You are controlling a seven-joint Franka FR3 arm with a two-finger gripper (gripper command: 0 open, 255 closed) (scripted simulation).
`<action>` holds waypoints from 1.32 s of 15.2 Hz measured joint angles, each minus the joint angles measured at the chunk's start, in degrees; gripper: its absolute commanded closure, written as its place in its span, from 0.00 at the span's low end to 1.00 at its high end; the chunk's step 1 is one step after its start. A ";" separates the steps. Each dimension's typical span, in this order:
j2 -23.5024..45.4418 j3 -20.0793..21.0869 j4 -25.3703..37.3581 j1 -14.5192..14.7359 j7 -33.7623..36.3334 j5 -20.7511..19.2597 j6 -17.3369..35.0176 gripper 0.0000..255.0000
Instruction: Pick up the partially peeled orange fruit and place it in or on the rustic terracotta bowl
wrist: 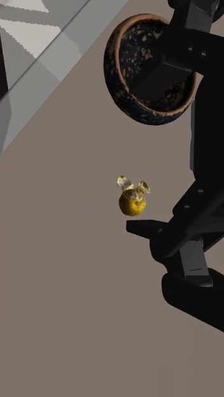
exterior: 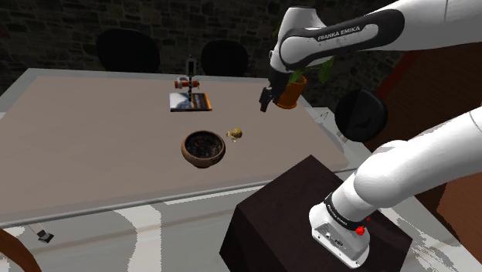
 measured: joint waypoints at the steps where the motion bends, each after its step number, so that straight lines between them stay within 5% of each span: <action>1: 2.07 0.00 0.39 0.13 -0.07 0.25 1.58 0.00; 10: 22.85 -0.80 8.69 0.22 -3.46 3.09 13.10 0.00; 20: 41.61 0.23 19.71 -0.14 -5.93 5.99 19.85 0.00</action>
